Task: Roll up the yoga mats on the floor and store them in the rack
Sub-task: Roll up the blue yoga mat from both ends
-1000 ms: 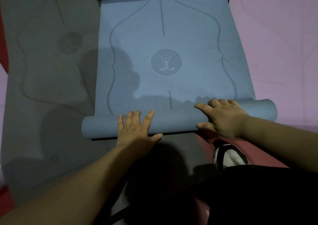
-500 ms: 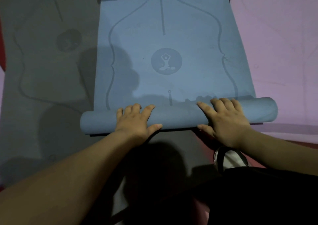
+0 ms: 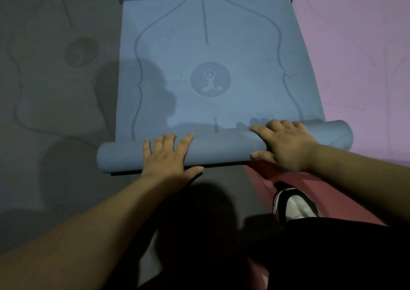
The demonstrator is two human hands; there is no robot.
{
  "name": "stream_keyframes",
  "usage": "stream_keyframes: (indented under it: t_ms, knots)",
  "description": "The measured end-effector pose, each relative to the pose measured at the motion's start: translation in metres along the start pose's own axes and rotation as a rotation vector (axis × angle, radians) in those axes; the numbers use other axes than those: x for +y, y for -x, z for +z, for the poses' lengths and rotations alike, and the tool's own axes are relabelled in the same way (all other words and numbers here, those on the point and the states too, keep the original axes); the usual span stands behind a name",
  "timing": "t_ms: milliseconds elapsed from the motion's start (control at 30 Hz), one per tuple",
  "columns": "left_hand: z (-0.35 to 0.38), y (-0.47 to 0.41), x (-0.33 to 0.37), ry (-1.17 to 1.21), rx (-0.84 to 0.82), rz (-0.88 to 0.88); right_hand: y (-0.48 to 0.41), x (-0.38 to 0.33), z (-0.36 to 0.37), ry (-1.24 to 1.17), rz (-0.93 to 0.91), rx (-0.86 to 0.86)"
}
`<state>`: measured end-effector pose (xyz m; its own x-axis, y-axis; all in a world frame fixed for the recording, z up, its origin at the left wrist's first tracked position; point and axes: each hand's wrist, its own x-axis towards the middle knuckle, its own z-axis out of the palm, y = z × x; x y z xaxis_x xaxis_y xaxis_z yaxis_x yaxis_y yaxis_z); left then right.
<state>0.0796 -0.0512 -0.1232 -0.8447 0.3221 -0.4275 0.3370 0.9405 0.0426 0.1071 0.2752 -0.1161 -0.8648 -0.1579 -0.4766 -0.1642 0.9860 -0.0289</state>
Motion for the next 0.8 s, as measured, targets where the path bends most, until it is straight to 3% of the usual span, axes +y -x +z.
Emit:
stream_keyframes:
  t_ms: [200, 300, 600, 800]
  knots:
    - [-0.011, -0.020, -0.004, -0.051, 0.012, 0.023, 0.010, -0.005, 0.020, 0.016, 0.052, 0.226]
    - [-0.014, -0.023, -0.006, -0.057, -0.006, 0.025, 0.011, -0.007, 0.025, 0.038, 0.069, 0.251]
    - [-0.029, -0.039, -0.008, -0.005, -0.123, 0.016, -0.008, 0.006, -0.001, 0.034, 0.043, 0.072]
    - [-0.008, -0.017, -0.005, -0.053, 0.132, 0.064, -0.014, 0.011, -0.009, 0.025, 0.024, 0.019]
